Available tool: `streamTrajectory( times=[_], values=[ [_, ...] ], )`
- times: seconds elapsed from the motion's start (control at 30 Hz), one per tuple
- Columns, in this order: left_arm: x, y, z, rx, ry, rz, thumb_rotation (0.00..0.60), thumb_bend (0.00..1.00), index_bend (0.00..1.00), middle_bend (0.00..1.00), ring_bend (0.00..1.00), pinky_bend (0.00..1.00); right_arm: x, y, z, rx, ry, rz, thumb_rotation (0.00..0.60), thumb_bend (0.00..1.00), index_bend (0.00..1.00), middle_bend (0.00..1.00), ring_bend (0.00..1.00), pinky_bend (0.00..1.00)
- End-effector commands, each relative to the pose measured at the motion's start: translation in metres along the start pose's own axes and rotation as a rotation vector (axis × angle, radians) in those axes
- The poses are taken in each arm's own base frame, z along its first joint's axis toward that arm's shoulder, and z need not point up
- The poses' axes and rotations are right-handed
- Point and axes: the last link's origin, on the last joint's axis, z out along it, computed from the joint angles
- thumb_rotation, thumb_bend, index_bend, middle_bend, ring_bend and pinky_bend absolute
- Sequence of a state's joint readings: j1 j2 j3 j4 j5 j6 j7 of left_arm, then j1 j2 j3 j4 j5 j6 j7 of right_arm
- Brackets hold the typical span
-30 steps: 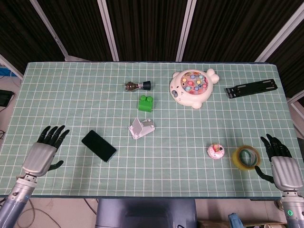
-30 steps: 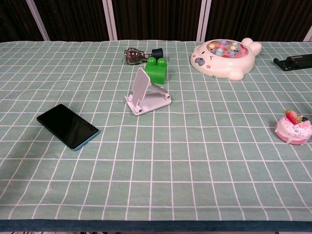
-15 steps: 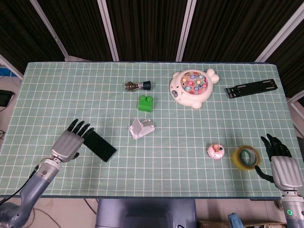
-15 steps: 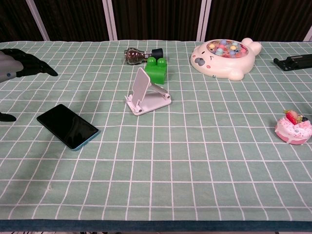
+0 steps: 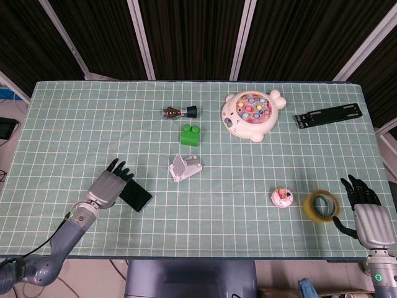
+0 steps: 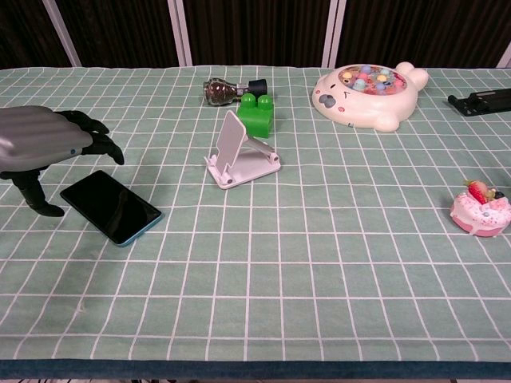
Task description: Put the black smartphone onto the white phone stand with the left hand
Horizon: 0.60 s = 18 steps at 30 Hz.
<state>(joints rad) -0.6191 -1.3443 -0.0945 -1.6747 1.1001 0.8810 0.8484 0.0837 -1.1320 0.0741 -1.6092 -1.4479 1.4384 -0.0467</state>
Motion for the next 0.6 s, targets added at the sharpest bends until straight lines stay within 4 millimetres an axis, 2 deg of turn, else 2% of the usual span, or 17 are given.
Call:
streamTrajectory(
  times=[0.03, 0.23, 0.6],
  values=[
    [-0.002, 0.004, 0.005, -0.005, -0.010, 0.009, 0.600, 0.14, 0.20, 0.17, 0.00, 0.00, 0.000, 0.000, 0.000, 0.000, 0.000, 0.000, 0.600, 0.36, 0.07, 0.00, 0.00, 0.15],
    [-0.005, 0.013, 0.015, -0.015, -0.033, 0.028, 0.600, 0.14, 0.23, 0.20, 0.00, 0.00, 0.000, 0.000, 0.000, -0.001, 0.000, 0.002, 0.600, 0.36, 0.07, 0.00, 0.00, 0.15],
    [-0.008, 0.019, 0.021, -0.019, -0.051, 0.040, 0.600, 0.14, 0.25, 0.22, 0.00, 0.00, 0.000, 0.000, 0.000, -0.001, 0.000, 0.003, 0.600, 0.36, 0.07, 0.00, 0.00, 0.15]
  ],
)
